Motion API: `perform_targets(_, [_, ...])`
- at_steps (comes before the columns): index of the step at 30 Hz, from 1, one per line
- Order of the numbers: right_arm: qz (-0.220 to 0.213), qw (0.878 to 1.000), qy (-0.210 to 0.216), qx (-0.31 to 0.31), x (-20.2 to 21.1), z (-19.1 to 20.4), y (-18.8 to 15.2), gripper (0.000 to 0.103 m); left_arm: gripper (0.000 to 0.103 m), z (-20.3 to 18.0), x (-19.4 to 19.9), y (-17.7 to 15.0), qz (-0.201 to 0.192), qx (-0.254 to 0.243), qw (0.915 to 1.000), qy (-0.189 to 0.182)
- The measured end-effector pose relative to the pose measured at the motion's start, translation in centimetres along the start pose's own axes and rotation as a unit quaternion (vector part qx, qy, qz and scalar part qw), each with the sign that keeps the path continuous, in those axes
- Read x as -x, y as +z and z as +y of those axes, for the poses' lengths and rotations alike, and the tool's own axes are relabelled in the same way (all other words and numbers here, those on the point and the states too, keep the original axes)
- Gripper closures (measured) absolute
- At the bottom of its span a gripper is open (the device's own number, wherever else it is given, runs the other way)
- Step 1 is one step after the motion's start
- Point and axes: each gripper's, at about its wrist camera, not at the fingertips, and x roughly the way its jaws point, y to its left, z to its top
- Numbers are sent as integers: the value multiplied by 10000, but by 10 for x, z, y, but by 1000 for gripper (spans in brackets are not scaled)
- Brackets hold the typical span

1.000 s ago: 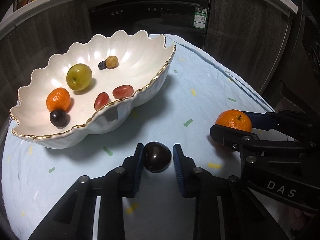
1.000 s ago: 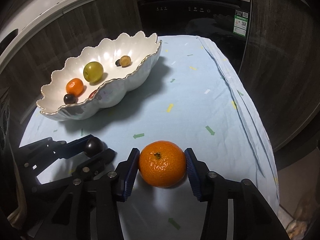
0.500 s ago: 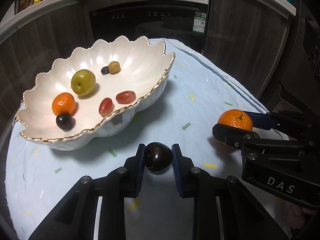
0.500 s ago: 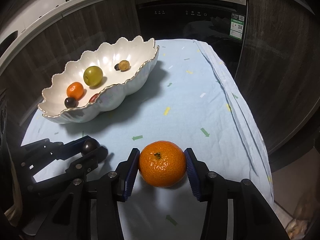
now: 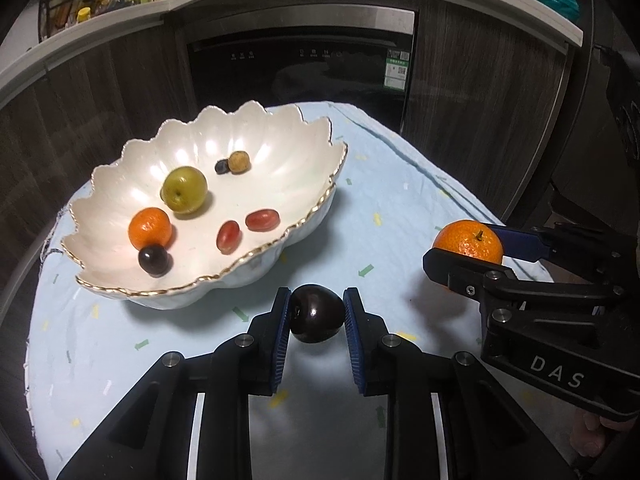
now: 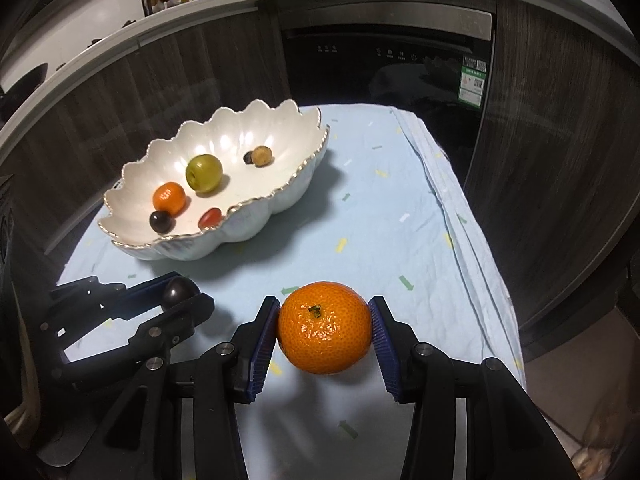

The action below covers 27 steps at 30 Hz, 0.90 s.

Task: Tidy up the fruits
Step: 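Carry the plum and tangerine over the white bowl with both grippers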

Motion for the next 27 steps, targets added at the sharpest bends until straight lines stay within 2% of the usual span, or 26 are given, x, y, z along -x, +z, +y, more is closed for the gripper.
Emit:
perform_targets(15, [-287, 9993, 37, 238, 23, 20, 17, 56, 76, 22, 32, 12, -295, 295, 9990, 130])
perform_targets(27, [-533, 9977, 101, 403, 28, 37, 49, 56, 76, 52, 38, 33, -429, 518, 9972, 337])
